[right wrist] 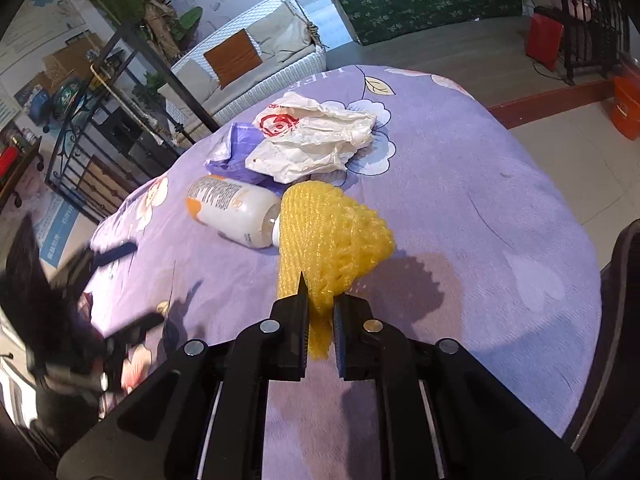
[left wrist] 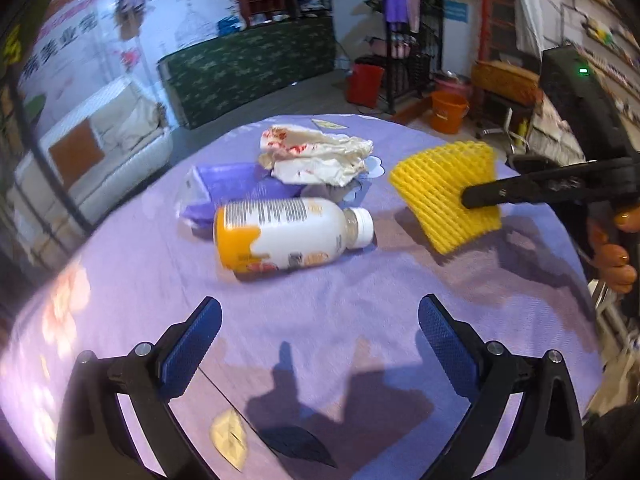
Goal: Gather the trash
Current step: 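Grasp the white bottle with orange base with the left gripper while the right holds the net, then drop the yellow foam net into the bin with the right gripper while the left carries the bottle, then lower the white bottle into the black bin and open the left gripper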
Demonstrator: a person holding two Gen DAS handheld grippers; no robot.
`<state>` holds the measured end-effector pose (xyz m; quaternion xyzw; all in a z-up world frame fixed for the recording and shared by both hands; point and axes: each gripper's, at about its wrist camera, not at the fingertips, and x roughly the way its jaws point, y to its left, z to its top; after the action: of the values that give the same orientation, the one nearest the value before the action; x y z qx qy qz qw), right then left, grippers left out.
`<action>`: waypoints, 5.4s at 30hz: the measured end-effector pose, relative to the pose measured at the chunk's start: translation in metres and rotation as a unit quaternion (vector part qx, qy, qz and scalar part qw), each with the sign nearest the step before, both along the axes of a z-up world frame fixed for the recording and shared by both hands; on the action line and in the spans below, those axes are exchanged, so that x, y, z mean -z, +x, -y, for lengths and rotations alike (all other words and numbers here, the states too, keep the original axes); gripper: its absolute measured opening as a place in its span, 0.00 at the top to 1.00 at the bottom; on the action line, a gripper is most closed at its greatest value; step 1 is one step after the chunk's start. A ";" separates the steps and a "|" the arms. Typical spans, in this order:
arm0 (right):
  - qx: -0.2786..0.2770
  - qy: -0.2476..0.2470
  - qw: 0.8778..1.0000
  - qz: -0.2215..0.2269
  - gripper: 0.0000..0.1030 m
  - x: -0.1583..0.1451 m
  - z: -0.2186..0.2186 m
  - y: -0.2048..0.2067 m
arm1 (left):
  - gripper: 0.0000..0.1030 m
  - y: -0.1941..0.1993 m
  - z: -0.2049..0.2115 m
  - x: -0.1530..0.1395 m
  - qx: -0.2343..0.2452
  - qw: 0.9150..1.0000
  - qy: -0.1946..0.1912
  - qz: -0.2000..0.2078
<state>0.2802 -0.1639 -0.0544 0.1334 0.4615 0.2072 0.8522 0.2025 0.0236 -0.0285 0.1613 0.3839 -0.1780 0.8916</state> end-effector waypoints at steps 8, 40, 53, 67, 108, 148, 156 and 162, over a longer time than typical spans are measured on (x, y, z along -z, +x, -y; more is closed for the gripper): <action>-0.005 0.010 1.000 0.009 0.89 -0.005 0.024 -0.019 | 0.07 0.063 0.009 -0.004 0.073 0.992 0.097 -0.038; 0.031 0.070 0.997 0.006 0.89 0.002 0.057 -0.047 | 0.41 0.053 0.060 0.056 0.163 0.952 0.249 -0.067; 0.050 0.069 0.996 0.020 0.89 -0.004 0.070 -0.089 | 0.41 -0.033 0.058 0.016 0.039 0.998 0.038 -0.003; 0.103 0.049 0.992 0.047 0.89 -0.020 0.109 -0.150 | 0.41 -0.087 0.078 -0.017 0.014 0.992 -0.113 0.047; 0.337 -0.083 0.938 -0.023 0.28 0.058 0.251 -0.163 | 0.41 -0.096 0.180 -0.009 0.116 0.976 -0.184 0.005; 0.485 -0.055 0.871 0.059 0.16 0.006 0.316 -0.265 | 0.38 -0.047 0.355 0.048 0.174 0.960 -0.139 -0.169; 0.488 -0.057 0.869 0.063 0.16 0.003 0.316 -0.266 | 0.06 -0.052 0.352 0.038 0.172 0.968 -0.119 -0.140; 0.472 -0.055 0.878 0.062 0.16 0.004 0.307 -0.255 | 0.06 -0.056 0.326 0.029 0.158 0.971 -0.136 -0.116</action>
<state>0.0248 -0.4712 -0.0580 0.2751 0.3011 -0.2377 0.8816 0.1462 -0.3021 -0.0574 0.0752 0.4266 -0.3847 0.8151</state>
